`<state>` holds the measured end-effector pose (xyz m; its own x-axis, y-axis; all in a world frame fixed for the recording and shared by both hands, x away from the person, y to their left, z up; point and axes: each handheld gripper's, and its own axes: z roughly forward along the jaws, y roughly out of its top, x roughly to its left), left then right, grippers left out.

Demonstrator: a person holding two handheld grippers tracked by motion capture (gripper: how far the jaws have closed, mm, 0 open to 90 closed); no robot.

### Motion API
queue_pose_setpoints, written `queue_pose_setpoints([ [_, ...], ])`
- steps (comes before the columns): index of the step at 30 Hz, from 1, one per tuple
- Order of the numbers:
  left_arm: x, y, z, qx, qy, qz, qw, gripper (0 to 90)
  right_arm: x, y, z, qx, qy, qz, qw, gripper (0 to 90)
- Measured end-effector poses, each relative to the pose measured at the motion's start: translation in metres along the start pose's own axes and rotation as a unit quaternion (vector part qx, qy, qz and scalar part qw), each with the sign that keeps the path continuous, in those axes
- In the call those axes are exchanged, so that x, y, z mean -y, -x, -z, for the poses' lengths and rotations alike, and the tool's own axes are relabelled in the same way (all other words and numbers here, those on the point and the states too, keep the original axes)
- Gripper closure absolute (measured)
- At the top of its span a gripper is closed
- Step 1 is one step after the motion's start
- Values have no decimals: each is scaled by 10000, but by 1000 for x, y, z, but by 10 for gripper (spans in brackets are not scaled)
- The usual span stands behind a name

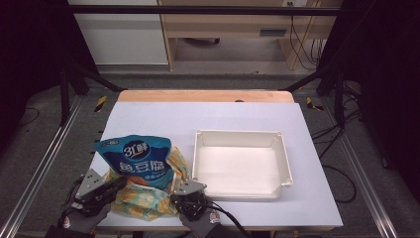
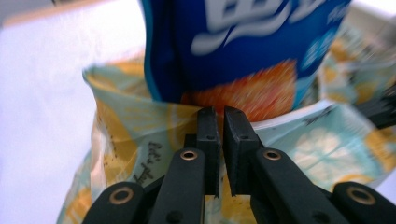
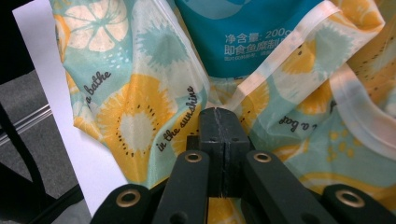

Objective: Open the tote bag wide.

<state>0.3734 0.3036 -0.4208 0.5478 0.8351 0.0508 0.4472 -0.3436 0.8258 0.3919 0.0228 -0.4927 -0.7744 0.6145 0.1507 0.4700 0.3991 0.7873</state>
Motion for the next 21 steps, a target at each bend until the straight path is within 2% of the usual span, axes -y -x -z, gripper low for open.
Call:
queue_pose_setpoints([
  [1,5,-2,-7,-47,-203,61,9998,856,0,0,0,-2,-3,9,10000,897],
  [2,5,-2,-7,-47,-203,61,9998,860,0,0,0,-2,-3,9,10000,897],
  [5,13,-7,-17,-128,-629,79,9979,867,0,0,1,2,-4,13,10000,888],
  [8,18,-10,-21,-191,-872,58,9960,875,0,1,2,15,2,10,10000,882],
  [9,20,-12,-23,-173,-971,115,9951,879,0,1,3,31,1,7,10000,881],
  [12,24,-16,-28,-182,-1142,160,9932,897,1,3,5,72,23,-8,10000,882],
  [21,29,-15,-38,-148,-1496,68,9886,900,4,6,9,210,25,-22,9998,885],
])
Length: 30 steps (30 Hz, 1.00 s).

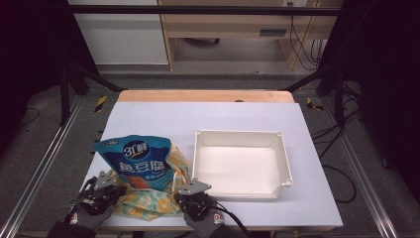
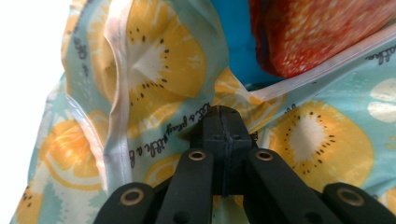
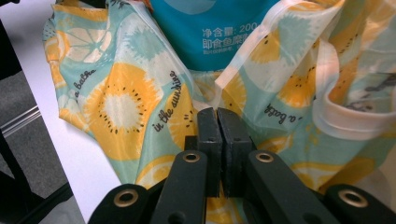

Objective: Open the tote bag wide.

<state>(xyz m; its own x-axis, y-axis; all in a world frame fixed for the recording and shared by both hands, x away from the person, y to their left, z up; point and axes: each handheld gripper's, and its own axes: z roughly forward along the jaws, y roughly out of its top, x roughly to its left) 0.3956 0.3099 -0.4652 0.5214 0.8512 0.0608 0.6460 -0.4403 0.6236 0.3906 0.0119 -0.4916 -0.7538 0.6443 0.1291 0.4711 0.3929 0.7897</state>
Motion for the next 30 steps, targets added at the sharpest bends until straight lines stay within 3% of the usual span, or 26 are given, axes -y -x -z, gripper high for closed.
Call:
queue_pose_setpoints([
  [9,1,-1,0,97,53,96,9999,887,0,0,1,-47,24,-55,10000,863],
  [15,2,0,10,92,399,115,9991,801,-4,1,13,-179,278,-85,9994,843],
  [17,2,0,16,178,624,141,9978,765,-6,1,17,-232,364,-79,9990,832],
  [23,2,1,37,167,1229,288,9919,681,-15,2,27,-330,620,-54,9975,791],
  [30,1,-4,57,208,1844,539,9812,601,-29,9,44,-306,993,-94,9945,718],
])
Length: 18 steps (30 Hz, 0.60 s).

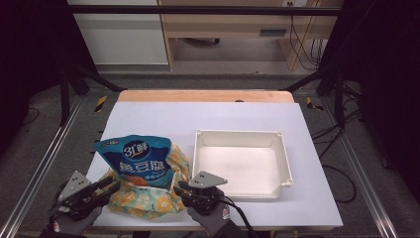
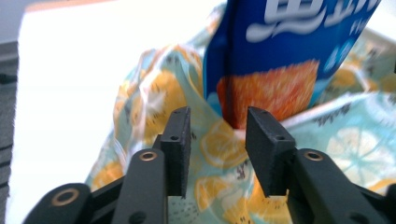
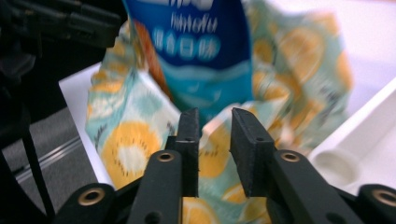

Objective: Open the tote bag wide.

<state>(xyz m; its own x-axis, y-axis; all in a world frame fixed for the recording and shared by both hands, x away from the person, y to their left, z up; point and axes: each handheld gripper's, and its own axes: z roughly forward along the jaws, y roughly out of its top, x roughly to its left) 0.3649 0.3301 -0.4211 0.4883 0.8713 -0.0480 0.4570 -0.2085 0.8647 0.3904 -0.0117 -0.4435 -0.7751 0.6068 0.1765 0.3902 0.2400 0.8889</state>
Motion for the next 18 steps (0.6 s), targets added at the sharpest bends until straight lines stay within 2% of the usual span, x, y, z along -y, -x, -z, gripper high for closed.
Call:
queue_pose_setpoints([
  [8,-16,-4,11,12,443,99,9990,515,-27,12,21,105,426,37,9990,572],
  [13,-29,-4,20,-68,630,49,9980,495,-39,17,31,204,547,137,9982,522],
  [18,-39,-5,26,-65,806,99,9967,484,-53,23,40,211,751,37,9969,484],
])
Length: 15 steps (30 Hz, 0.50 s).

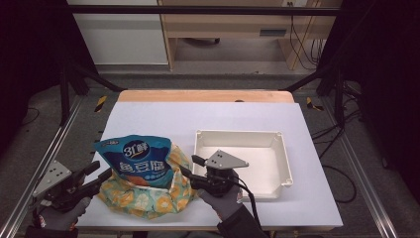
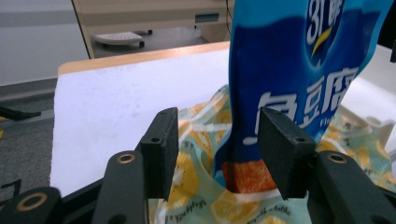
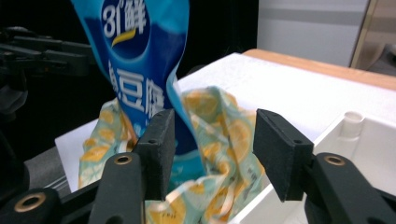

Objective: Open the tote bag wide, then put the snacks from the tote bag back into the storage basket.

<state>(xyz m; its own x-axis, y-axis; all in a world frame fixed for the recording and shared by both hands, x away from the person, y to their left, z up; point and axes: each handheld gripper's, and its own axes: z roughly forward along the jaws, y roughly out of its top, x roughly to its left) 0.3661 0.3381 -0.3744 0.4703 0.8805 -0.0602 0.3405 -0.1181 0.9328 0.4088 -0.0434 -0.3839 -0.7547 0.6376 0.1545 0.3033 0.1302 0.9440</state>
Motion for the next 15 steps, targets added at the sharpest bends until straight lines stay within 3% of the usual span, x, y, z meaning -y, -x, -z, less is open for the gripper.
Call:
queue_pose_setpoints([
  [15,-26,8,5,52,294,-141,9995,470,-30,3,11,45,296,126,9995,501],
])
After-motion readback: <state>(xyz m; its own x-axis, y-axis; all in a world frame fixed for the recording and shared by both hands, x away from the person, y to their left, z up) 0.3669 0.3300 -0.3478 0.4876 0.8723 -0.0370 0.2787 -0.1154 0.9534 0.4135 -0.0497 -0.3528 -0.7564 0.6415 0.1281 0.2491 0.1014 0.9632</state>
